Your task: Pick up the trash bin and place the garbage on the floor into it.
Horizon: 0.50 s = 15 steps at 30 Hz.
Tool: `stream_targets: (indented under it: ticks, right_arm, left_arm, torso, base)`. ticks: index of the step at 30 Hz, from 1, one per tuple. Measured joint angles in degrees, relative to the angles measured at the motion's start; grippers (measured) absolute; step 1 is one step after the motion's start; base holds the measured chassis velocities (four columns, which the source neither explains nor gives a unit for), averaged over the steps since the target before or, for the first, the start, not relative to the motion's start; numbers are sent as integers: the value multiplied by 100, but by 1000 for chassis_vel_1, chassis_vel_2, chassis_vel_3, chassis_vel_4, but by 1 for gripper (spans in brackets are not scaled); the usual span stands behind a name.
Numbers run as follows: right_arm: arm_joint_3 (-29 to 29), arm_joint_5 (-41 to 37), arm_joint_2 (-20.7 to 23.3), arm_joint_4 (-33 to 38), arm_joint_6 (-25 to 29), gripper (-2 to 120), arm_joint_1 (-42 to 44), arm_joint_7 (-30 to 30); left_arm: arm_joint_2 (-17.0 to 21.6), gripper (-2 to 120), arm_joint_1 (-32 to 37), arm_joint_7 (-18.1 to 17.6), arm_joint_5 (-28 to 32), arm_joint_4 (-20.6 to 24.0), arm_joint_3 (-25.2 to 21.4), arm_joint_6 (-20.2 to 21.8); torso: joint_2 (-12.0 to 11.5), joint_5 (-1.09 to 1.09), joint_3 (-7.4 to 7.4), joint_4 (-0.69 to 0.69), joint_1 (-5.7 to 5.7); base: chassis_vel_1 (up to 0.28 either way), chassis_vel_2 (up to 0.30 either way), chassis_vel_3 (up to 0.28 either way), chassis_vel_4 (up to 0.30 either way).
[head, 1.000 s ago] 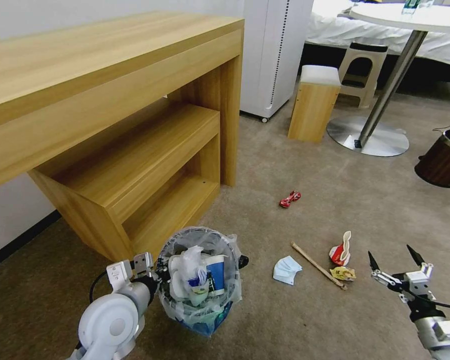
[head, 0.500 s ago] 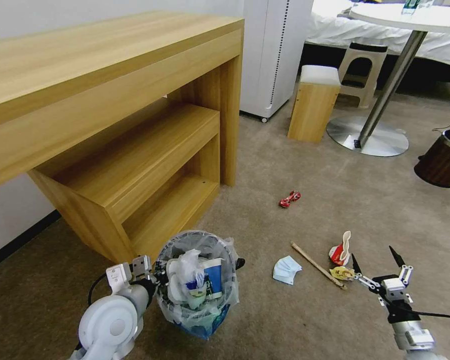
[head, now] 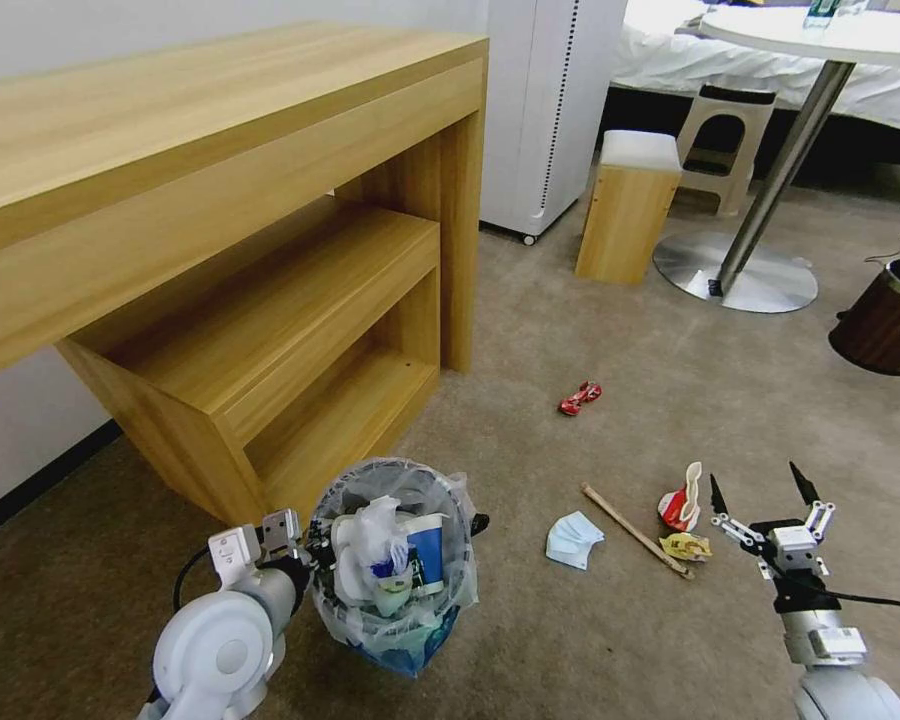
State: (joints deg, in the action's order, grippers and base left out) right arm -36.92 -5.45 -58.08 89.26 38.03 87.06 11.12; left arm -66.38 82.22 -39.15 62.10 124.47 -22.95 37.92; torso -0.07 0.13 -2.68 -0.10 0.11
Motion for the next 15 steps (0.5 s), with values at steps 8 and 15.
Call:
stream_targets:
  ticks: [8, 15]
  right_arm:
    - [-334, -213, -521, 273, -163, 100, -69, -115]
    - [-646, -234, -1207, 500, -223, 100, -122, -178]
  left_arm:
    - [-67, 0, -70, 39, -78, -16, 9, 0]
    - [-104, 0, -98, 106, -124, -66, -5, 0]
  torso:
    - [0, -1, 0, 0, 0]
    - [0, 0, 0, 0, 0]
  base:
    - [0, 0, 0, 0]
    - [0, 0, 0, 0]
